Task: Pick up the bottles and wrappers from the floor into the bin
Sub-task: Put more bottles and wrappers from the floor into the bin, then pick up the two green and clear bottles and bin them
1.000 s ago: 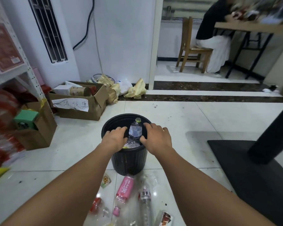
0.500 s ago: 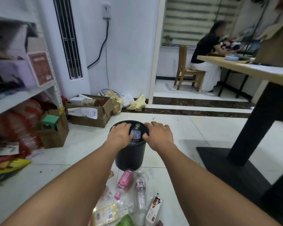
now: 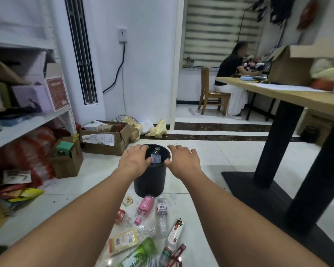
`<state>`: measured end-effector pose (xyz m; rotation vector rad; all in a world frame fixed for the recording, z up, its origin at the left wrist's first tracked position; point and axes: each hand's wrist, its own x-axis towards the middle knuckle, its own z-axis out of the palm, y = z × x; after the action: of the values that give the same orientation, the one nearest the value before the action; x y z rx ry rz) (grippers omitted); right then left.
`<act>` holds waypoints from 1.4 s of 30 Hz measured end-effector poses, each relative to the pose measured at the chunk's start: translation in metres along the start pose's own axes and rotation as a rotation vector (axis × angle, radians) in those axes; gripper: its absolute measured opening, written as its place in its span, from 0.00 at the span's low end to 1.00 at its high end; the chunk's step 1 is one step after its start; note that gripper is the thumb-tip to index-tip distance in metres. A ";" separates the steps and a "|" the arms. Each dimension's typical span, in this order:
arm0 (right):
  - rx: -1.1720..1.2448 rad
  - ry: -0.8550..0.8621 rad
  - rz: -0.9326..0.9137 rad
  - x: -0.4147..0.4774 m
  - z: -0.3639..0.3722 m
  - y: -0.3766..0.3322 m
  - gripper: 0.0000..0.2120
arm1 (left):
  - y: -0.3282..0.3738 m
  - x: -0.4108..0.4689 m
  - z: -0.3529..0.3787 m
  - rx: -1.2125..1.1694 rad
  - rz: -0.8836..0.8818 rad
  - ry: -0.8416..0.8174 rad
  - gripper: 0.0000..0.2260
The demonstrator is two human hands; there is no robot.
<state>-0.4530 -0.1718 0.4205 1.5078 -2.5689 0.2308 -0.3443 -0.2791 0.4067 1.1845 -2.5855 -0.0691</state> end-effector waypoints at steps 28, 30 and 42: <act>0.030 0.057 0.126 -0.016 0.098 -0.101 0.25 | -0.132 -0.049 0.050 -0.041 -0.022 -0.010 0.24; 0.038 0.018 0.161 -0.034 0.129 -0.090 0.25 | -0.130 -0.064 0.079 -0.047 -0.019 -0.047 0.24; -0.025 -0.138 0.090 -0.108 0.265 -0.080 0.26 | -0.149 -0.162 0.223 0.014 -0.074 -0.224 0.23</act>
<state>-0.3457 -0.1743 0.1436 1.4498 -2.7391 0.1074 -0.1983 -0.2740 0.1296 1.3468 -2.7356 -0.2116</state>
